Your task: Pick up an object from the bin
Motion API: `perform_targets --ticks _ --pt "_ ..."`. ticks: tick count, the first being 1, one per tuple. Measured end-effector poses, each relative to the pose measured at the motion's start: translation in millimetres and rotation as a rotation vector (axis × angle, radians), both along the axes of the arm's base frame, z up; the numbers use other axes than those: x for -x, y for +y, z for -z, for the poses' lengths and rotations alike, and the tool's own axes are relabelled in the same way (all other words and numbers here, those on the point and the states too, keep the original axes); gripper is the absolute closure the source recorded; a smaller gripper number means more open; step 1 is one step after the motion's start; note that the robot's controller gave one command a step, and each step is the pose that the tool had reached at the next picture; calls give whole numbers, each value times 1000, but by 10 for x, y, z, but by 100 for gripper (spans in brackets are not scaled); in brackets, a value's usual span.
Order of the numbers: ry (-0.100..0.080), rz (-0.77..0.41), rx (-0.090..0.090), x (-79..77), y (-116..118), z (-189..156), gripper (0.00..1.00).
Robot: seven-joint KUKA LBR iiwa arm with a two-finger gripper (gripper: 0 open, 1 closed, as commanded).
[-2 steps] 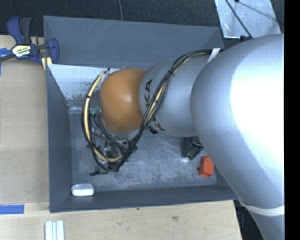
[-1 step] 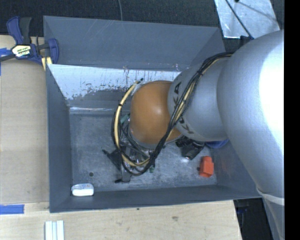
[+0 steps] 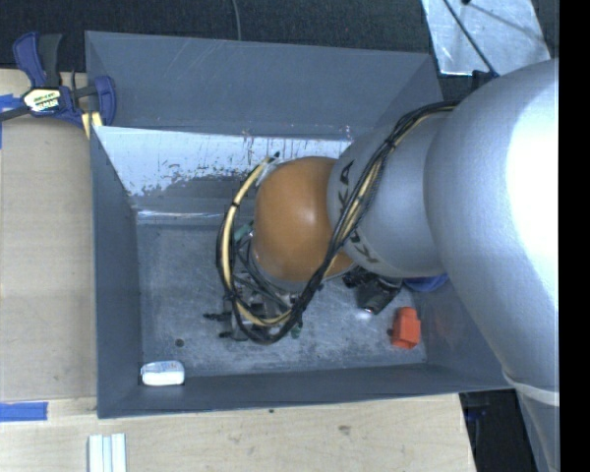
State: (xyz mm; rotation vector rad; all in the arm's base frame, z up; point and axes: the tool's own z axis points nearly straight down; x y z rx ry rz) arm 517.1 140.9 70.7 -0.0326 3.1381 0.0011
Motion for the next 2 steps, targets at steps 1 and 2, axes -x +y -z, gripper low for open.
perform_targets --ticks 1,2 --pt "-7 12 -1 -72 -196 -1024 100" --pt "-11 14 -2 -463 -119 -1803 100"
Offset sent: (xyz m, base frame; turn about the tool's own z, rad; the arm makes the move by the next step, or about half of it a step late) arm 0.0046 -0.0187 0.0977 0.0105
